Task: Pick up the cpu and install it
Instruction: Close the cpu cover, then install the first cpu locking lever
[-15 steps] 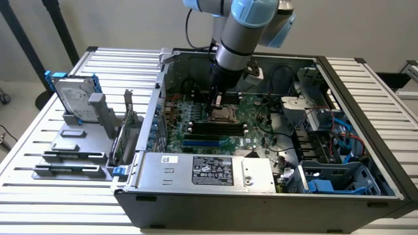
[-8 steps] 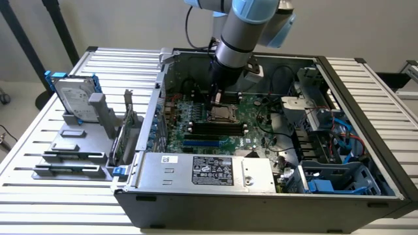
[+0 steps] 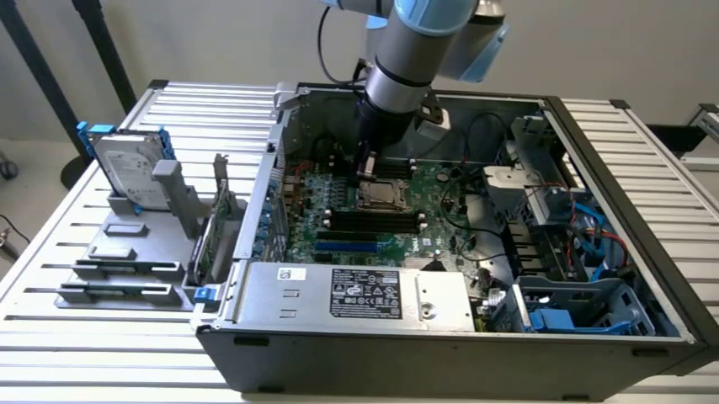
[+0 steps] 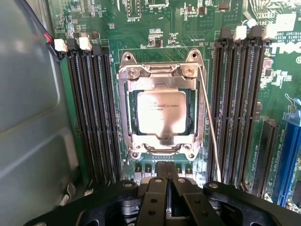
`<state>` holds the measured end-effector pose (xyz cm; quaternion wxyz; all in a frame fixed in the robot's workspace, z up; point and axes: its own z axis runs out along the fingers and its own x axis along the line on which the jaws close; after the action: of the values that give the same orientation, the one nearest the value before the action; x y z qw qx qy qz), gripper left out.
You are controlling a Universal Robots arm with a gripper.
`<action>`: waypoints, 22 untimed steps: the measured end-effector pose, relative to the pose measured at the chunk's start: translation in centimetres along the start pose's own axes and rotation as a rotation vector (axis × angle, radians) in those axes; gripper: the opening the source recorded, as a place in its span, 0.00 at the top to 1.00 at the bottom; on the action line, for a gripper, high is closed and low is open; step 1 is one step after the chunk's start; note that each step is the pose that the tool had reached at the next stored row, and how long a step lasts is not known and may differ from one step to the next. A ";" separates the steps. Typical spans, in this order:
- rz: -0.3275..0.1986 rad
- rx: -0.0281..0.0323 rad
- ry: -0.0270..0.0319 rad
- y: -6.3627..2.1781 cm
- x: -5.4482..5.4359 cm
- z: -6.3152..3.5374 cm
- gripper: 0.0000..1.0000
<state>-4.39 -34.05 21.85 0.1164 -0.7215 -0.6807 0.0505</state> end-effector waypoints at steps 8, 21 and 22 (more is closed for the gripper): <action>0.001 0.0003 0.0032 -0.41 -0.2 -0.22 0.89; 0.001 0.0007 0.0083 -0.78 -0.3 -0.15 0.89; 0.001 0.0008 0.0125 -1.00 -0.3 -0.10 0.89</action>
<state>-5.35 -34.31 22.16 0.1209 -0.7221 -0.6795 0.0464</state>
